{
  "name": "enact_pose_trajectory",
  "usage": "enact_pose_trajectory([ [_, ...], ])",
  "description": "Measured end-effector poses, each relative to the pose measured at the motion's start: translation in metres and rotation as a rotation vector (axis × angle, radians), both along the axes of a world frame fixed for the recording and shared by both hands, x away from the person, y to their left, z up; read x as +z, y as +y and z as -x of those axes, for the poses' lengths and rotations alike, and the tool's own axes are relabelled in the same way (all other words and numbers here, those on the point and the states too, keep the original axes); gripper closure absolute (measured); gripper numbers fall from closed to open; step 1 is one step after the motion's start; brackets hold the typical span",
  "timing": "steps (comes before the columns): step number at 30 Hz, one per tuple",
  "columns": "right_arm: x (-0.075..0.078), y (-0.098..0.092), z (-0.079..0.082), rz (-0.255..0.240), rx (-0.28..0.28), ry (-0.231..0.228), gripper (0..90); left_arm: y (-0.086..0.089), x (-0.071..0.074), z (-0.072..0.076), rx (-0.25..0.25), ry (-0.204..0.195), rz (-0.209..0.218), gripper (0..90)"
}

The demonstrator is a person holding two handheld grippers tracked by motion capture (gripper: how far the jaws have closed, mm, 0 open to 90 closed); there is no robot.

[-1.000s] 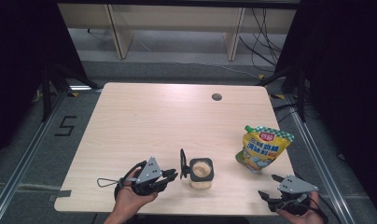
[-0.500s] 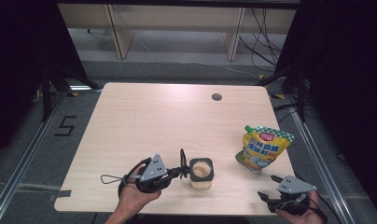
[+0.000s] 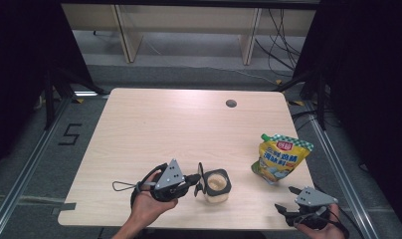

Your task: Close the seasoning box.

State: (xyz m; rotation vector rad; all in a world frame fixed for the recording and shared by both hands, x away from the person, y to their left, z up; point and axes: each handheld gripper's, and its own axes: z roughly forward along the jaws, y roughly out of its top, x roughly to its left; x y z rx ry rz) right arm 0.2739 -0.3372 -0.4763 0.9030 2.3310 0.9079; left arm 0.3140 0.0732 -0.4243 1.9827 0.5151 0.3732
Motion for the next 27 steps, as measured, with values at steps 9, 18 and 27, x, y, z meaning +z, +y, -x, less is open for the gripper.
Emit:
enact_pose_trajectory([
  [9, 0.0, -0.001, -0.002, 0.018, 0.024, -0.006, 26.4, -0.019, -0.008, -0.003, -0.032, 0.02, -0.032, 87.4],
  [18, 0.0, 0.0, -0.001, 0.013, 0.018, 0.003, 26.4, -0.025, -0.02, -0.005, -0.028, 0.059, -0.035, 87.0],
  [27, 0.0, 0.0, -0.001, 0.015, 0.022, 0.01, 26.4, -0.025, -0.024, -0.008, -0.021, 0.077, -0.038, 84.6],
])
